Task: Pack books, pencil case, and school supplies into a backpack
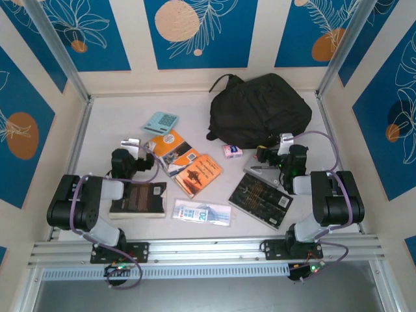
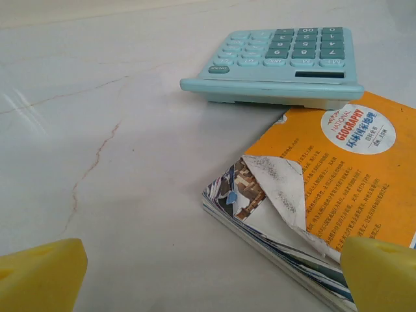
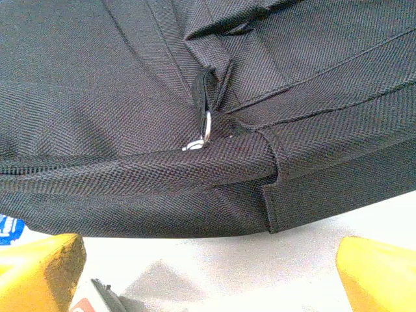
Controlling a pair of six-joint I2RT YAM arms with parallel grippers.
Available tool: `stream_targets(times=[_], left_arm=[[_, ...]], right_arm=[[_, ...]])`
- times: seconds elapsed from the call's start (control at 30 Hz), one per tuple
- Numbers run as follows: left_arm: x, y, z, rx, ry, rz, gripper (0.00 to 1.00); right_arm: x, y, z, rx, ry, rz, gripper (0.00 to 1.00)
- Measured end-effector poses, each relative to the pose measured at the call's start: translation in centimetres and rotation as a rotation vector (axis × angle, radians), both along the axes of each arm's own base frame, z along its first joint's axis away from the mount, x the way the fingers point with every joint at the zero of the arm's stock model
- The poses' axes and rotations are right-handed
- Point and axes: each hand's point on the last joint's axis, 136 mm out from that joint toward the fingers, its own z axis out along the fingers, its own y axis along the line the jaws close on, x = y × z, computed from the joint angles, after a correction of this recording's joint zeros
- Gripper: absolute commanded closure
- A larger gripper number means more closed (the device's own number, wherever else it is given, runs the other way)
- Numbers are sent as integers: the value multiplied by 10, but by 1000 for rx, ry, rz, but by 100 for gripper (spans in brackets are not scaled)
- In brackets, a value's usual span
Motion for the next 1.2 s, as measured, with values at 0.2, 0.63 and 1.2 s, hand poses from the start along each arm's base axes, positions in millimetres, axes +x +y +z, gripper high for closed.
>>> stream_targets(times=[0.2,0.63,1.2], left_arm=[[0,0,0,1,0,0,0],[0,0,0,0,0,0,0],[0,0,0,0,0,0,0]], right_arm=[[0,1,0,2,1,5,1],[0,6,0,-5,-1,15,1],[0,6,0,-5,-1,16,1]])
